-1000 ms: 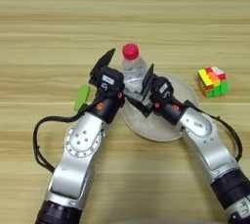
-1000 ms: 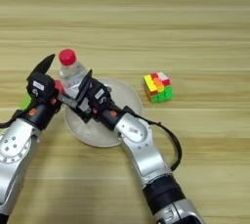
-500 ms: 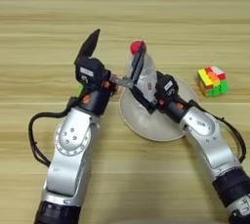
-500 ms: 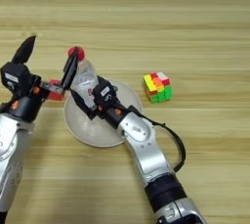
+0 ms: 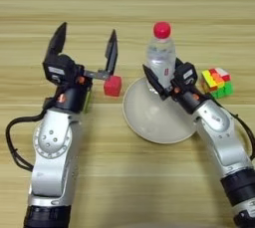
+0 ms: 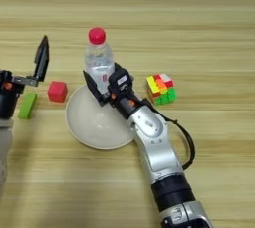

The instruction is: Move the objects on the table

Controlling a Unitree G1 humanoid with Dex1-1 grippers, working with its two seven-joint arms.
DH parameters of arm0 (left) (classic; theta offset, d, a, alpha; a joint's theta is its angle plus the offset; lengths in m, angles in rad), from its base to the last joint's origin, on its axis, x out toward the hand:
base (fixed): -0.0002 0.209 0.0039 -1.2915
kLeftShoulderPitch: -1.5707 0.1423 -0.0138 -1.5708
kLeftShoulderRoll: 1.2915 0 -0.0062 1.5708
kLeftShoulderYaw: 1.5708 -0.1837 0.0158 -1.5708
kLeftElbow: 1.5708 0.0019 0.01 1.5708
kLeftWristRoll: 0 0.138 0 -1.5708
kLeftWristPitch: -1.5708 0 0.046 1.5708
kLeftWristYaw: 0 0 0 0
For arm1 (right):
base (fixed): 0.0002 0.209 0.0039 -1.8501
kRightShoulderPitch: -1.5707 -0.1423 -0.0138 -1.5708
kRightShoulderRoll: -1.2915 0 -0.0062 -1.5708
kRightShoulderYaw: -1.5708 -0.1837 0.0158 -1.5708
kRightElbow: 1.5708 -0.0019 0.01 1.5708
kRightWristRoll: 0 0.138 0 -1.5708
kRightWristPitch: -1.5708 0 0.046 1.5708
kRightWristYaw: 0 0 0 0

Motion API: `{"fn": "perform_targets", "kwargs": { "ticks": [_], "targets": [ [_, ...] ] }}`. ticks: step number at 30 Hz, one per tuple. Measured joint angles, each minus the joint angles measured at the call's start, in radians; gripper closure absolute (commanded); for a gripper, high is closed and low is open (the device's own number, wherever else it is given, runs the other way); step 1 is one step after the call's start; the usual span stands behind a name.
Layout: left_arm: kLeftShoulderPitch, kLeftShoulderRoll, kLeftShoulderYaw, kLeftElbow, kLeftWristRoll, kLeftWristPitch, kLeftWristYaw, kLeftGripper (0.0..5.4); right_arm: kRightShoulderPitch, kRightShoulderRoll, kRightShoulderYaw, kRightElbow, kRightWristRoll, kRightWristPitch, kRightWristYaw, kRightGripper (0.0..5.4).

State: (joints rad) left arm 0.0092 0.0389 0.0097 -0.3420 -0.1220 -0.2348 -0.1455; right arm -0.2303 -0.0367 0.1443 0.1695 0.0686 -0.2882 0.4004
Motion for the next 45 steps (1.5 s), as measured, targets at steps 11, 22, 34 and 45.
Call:
{"fn": "perform_targets", "kwargs": {
  "ticks": [11, 22, 34, 45],
  "targets": [
    [-0.042, 0.044, 0.163, 0.296, 0.022, -0.068, 0.079, 0.00, 0.006, -0.051, -0.105, -0.067, 0.026, 0.021, -0.047, 2.23],
    [-0.085, 0.058, 0.228, 0.572, -0.018, -0.170, 0.072, 0.00, 0.071, -0.119, -0.231, -0.081, 0.037, 0.019, -0.115, 2.23],
    [-0.096, 0.063, 0.242, 0.629, -0.030, -0.209, 0.068, 0.00, 0.100, -0.188, -0.396, -0.061, 0.060, 0.011, -0.191, 2.23],
    [-0.095, 0.063, 0.243, 0.628, -0.042, -0.210, 0.064, 0.00, 0.131, -0.196, -0.438, 0.018, 0.066, -0.019, -0.203, 2.23]
  ]
}}
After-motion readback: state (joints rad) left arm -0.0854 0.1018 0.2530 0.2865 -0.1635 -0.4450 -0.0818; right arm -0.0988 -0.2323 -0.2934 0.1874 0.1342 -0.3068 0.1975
